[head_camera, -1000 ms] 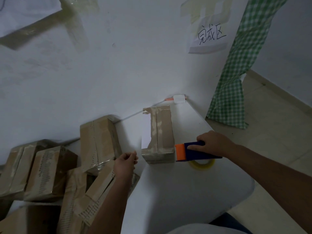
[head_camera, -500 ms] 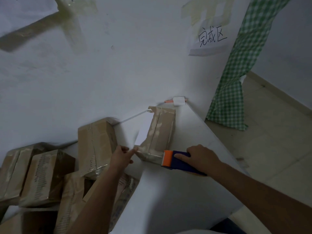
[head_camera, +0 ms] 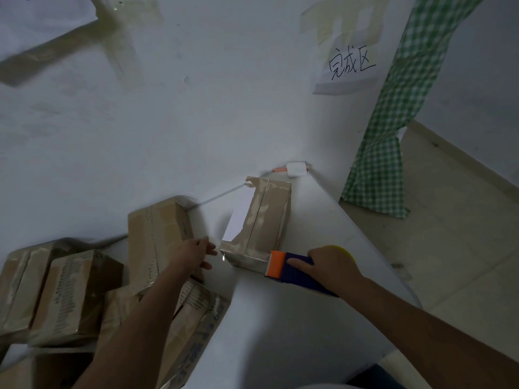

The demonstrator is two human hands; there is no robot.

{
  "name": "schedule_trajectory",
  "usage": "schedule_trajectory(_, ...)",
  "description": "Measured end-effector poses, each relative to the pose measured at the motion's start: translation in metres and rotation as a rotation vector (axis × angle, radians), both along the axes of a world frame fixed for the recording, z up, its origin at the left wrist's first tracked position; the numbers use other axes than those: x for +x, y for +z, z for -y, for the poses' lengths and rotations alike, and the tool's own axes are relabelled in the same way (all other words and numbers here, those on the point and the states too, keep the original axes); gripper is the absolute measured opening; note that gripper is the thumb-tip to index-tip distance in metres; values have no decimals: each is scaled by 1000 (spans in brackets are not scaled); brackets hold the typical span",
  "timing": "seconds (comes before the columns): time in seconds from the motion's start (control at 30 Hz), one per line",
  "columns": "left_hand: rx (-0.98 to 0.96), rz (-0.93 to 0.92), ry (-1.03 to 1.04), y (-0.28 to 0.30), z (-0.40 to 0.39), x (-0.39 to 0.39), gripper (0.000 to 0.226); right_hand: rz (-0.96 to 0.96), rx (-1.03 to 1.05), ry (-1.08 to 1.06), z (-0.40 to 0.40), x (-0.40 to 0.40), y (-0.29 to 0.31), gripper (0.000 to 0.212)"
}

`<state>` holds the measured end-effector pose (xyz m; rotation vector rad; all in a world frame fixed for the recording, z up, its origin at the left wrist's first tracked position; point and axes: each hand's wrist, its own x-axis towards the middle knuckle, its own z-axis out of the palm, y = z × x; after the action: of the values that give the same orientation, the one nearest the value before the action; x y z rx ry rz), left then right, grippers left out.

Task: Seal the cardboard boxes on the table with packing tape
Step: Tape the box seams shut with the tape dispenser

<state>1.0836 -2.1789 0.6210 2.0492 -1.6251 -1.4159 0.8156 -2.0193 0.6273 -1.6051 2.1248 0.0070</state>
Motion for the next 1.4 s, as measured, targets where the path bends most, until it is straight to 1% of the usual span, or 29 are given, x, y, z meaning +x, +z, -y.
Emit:
schedule_trajectory(0.03, 56, -9, -3, -1, 5, 1, 39, 3, 5, 0, 0, 0, 1, 59)
schedule_trajectory(0.07, 108, 38, -2, 2, 8, -1, 40, 2, 9, 2, 0, 0, 2, 58)
schedule_trajectory(0.1, 89, 184, -118, 5, 11, -2, 43, -2, 14, 4, 0, 0, 3, 58)
schedule_trajectory(0.13, -15, 332, -259, 6, 11, -3, 42, -11, 18, 5, 0, 1, 3, 57)
schedule_trajectory(0.17, -136, 363, -281, 7, 11, -4, 39, -22, 21, 7, 0, 1, 2, 57)
schedule_trajectory(0.2, -262, 351, -279, 9, 10, -6, 36, -35, 23, 9, 0, 2, 2, 57)
schedule_trajectory(0.23, -450, 306, -350, 13, 5, -11, 35, -43, 27, 14, 0, 3, 1, 56)
schedule_trajectory(0.27, -612, 285, -454, 15, -4, -18, 37, -44, 31, 19, 0, 4, 1, 56)
schedule_trajectory(0.33, -779, 172, -761, 12, -22, -36, 43, -24, 37, 22, -1, 5, 2, 55)
schedule_trajectory(0.37, -816, 137, -896, 7, -27, -47, 45, -17, 36, 22, 0, 5, 3, 55)
schedule_trajectory(0.4, -782, 151, -1001, 4, -31, -57, 47, -16, 30, 20, 0, 4, 3, 56)
schedule_trajectory(0.47, -684, 300, -1100, -7, -34, -68, 55, -12, 16, 6, 1, 3, 4, 58)
schedule_trajectory(0.57, -678, 443, -1126, -29, -34, -66, 64, 20, -10, -13, -1, -1, 1, 61)
schedule_trajectory(0.67, -699, 468, -1129, -37, -33, -64, 68, 45, -40, -14, -5, -8, -1, 62)
schedule_trajectory(0.83, -704, 477, -1134, -38, -32, -64, 73, 95, -98, 18, -12, -10, -4, 60)
schedule_trajectory(0.9, -702, 475, -1139, -38, -32, -63, 71, 78, -108, 28, -16, -12, -4, 60)
schedule_trajectory(1.0, -711, 460, -1138, -37, -31, -63, 70, 45, -104, 22, -23, -22, -5, 67)
schedule_trajectory(1.13, -732, 435, -1117, -40, -32, -65, 73, 45, -69, -21, -38, -42, -5, 46)
schedule_trajectory(1.3, -705, 445, -1081, -36, -36, -66, 66, 35, -23, -68, -35, -47, -8, 57)
schedule_trajectory(1.4, -677, 467, -966, -36, -46, -67, 66, 58, -21, -90, -28, -44, -10, 57)
